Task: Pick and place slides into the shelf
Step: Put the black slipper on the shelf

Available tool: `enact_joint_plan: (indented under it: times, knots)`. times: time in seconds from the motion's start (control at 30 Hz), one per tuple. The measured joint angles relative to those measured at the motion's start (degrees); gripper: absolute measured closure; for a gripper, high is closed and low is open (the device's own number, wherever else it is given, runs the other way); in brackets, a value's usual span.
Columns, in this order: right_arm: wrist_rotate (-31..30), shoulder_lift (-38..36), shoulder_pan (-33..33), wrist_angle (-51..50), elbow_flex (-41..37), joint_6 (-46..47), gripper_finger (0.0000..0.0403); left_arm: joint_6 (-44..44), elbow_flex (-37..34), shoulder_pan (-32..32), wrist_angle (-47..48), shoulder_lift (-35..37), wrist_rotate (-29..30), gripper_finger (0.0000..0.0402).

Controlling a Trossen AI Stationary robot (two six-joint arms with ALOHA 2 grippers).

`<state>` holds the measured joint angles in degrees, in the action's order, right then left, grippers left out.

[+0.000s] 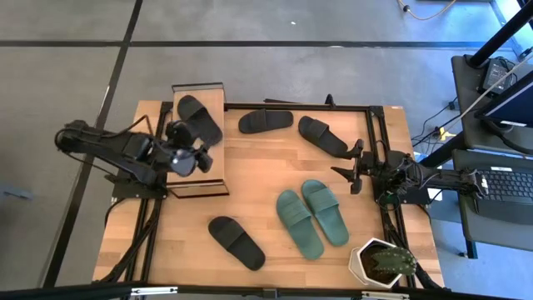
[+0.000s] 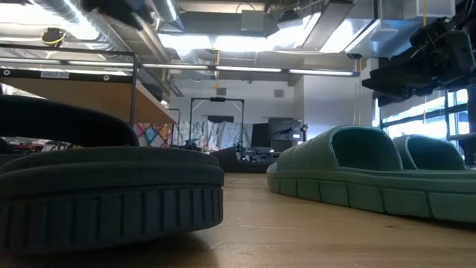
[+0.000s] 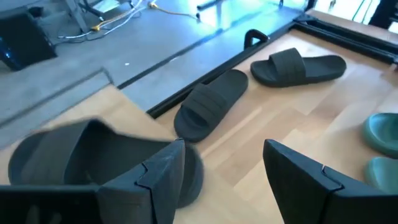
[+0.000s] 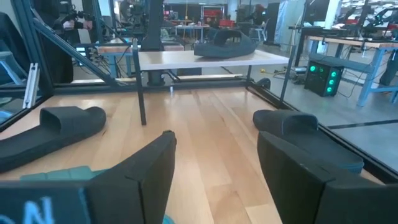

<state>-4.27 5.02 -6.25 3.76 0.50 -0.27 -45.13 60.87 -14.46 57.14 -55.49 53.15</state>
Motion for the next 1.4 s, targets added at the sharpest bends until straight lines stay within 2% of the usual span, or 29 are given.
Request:
enact_joint_plan:
  times: [0.17, 0.47, 0.57, 0.77, 0.9, 1.0, 1.1, 1.23, 1.4]
  knots:
    - [0.0, 0.0, 0.0, 3.1, 0.0, -0.5, 0.0176, -0.1, -11.3, -3.2, -6.5, 7.4, 3.2, 0.0193]
    - [0.0, 0.0, 0.0, 5.2, 0.0, 1.5, 0.0176, 15.0, -23.8, -8.5, -18.9, 17.6, 2.4, 0.0193]
    - [0.0, 0.1, 0.0, 5.1, 0.0, 2.2, 0.0176, 20.9, -27.6, -9.9, -25.6, 20.8, -1.4, 0.0193]
    - [0.0, 1.3, 0.0, 6.8, 0.0, 3.7, 0.0176, 36.6, -33.6, -11.2, -43.4, 26.1, -14.1, 0.0193]
    - [1.9, 4.2, 0.0, 13.4, 0.0, 4.2, 0.0176, 42.5, -34.4, -11.8, -45.6, 28.4, -17.6, 0.0193]
    - [2.7, 7.7, 0.0, 18.1, 0.3, 2.8, 0.0176, 44.3, -34.4, -11.9, -45.5, 30.2, -17.6, 0.0193]
    - [2.6, 12.5, 0.0, 18.4, 3.2, 2.5, 0.0176, 45.3, -34.4, -11.9, -45.3, 31.8, -17.6, 0.0193]
    - [2.6, 22.2, 0.0, 18.4, 10.6, -0.5, 0.0176, 42.5, -34.4, -11.9, -45.3, 33.1, -17.8, 0.0193]
    - [2.9, 38.0, 0.0, 16.3, 23.3, -7.6, 0.0176, 40.8, -34.4, -11.8, -45.2, 33.2, -17.9, 0.0193]
